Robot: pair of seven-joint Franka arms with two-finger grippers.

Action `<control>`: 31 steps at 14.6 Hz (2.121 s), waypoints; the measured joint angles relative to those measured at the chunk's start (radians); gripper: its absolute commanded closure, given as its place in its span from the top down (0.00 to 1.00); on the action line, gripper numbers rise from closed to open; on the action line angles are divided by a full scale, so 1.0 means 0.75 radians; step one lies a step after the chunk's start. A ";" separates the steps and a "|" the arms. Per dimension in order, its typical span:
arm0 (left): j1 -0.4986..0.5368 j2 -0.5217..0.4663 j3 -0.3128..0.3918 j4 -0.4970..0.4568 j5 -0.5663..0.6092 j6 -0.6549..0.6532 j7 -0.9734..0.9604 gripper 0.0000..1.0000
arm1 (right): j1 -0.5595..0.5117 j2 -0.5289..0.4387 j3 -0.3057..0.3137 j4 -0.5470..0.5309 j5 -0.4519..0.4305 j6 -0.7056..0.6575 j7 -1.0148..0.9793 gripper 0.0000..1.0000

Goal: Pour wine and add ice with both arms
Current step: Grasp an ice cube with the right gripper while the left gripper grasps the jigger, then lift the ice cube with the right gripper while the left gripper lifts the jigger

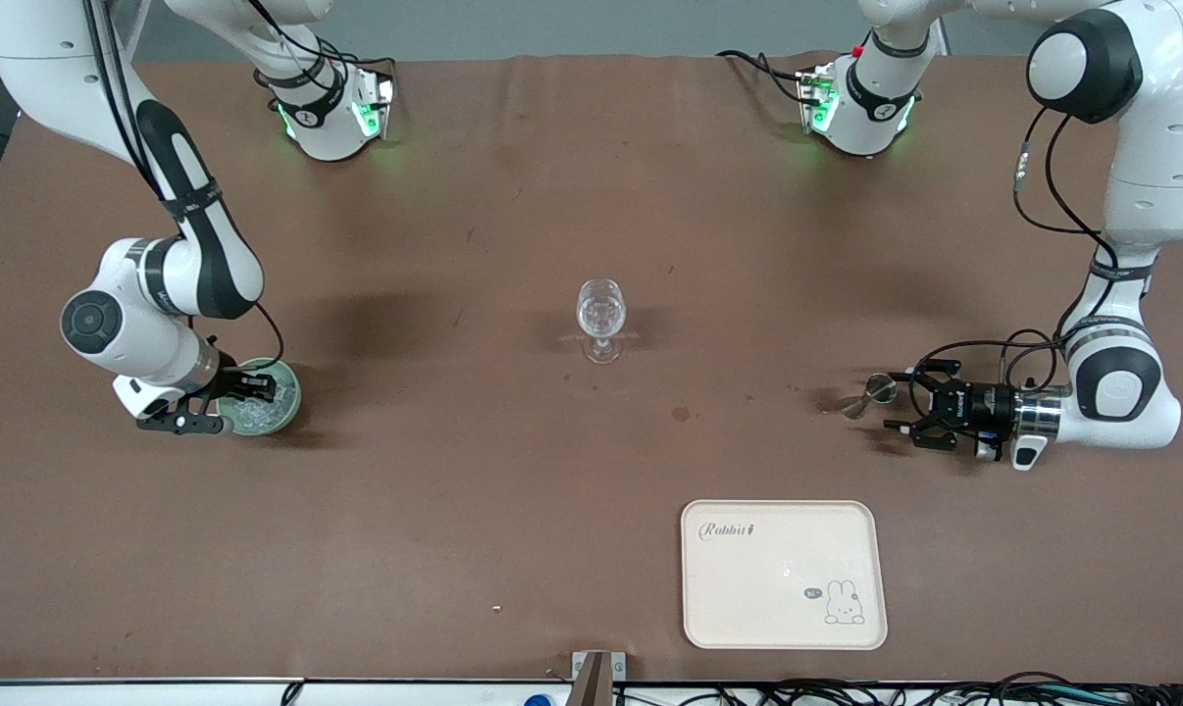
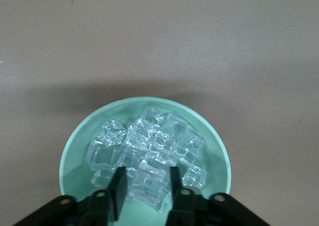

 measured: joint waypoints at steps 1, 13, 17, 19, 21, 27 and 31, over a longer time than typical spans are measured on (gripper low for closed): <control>0.000 0.007 0.000 -0.011 -0.019 -0.001 0.020 0.81 | 0.000 0.000 0.000 0.000 0.000 0.001 0.000 0.16; 0.000 0.017 -0.007 -0.060 -0.097 -0.020 0.054 0.66 | 0.000 -0.001 0.000 0.006 0.000 0.001 0.022 0.06; 0.000 0.017 -0.009 -0.061 -0.097 -0.021 0.054 0.60 | 0.000 -0.024 0.000 0.024 0.000 0.002 0.023 0.06; 0.000 0.017 -0.012 -0.063 -0.097 -0.022 0.054 0.55 | 0.000 -0.049 0.000 0.062 0.000 -0.048 0.023 0.06; 0.000 0.018 -0.013 -0.067 -0.097 -0.022 0.054 0.54 | 0.000 -0.074 -0.001 0.157 0.000 -0.187 0.023 0.06; 0.000 0.020 -0.013 -0.072 -0.103 -0.022 0.054 0.40 | -0.006 -0.141 -0.008 0.547 0.000 -0.635 0.021 0.06; 0.000 0.021 -0.014 -0.073 -0.104 -0.022 0.054 0.28 | -0.006 -0.204 -0.007 0.649 0.000 -0.780 0.021 0.07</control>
